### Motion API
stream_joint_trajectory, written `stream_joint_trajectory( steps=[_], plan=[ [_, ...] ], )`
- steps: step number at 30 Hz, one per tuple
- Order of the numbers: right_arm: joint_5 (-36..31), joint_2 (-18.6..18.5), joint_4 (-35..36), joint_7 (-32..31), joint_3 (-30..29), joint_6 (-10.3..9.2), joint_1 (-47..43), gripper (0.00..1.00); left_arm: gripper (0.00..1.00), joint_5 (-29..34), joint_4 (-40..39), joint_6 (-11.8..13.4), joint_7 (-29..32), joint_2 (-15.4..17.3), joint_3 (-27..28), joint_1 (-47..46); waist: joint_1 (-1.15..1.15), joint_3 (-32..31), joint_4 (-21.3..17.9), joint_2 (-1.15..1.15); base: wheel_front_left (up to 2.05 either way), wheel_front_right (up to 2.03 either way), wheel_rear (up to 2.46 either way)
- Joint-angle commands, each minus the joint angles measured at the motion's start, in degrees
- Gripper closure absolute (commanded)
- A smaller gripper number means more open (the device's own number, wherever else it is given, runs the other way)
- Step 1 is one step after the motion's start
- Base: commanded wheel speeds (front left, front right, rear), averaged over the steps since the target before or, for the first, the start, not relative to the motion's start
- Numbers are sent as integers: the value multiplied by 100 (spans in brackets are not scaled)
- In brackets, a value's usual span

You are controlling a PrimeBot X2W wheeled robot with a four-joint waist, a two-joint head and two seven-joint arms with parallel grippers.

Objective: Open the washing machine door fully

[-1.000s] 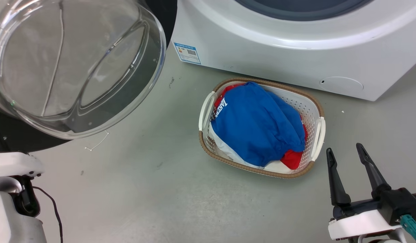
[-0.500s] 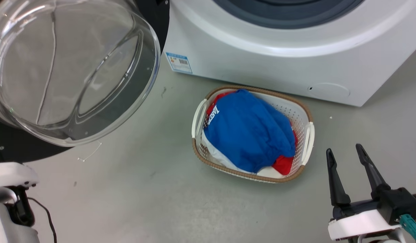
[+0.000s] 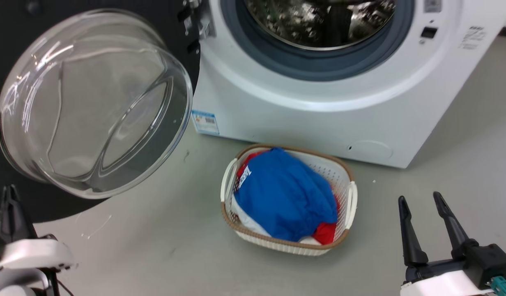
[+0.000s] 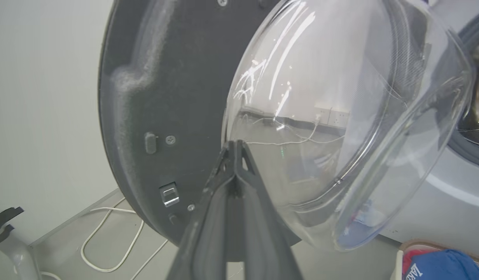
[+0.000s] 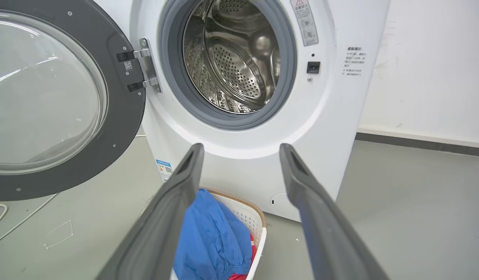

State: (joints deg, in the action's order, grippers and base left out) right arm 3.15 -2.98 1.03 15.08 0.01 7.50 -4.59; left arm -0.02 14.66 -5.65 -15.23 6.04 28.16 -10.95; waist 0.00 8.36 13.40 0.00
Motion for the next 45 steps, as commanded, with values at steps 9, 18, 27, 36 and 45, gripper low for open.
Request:
stream_joint_trajectory(
  steps=[9,18,27,36,45],
  plan=[
    [144,18,277,11,-196,-1,-320,0,100,189,-830,-54,15,-209,-651,757,0,-605,-293,0,0,0,0],
    [308,17,463,11,-320,-1,-566,0,100,141,-1332,-24,15,-293,-1629,1232,0,-859,-555,0,0,0,0],
    [447,17,513,11,-392,-1,-701,0,100,16,-1291,7,15,-310,-2432,1504,0,-942,-794,0,0,0,0],
    [580,18,372,12,-351,-1,-770,0,0,-107,-1027,75,15,-316,-2739,1511,0,-994,-961,0,0,0,0],
    [685,18,174,11,-305,-1,-851,0,0,-213,-891,103,15,-317,-2902,1583,0,-1036,-1022,0,0,0,0]
  ],
)
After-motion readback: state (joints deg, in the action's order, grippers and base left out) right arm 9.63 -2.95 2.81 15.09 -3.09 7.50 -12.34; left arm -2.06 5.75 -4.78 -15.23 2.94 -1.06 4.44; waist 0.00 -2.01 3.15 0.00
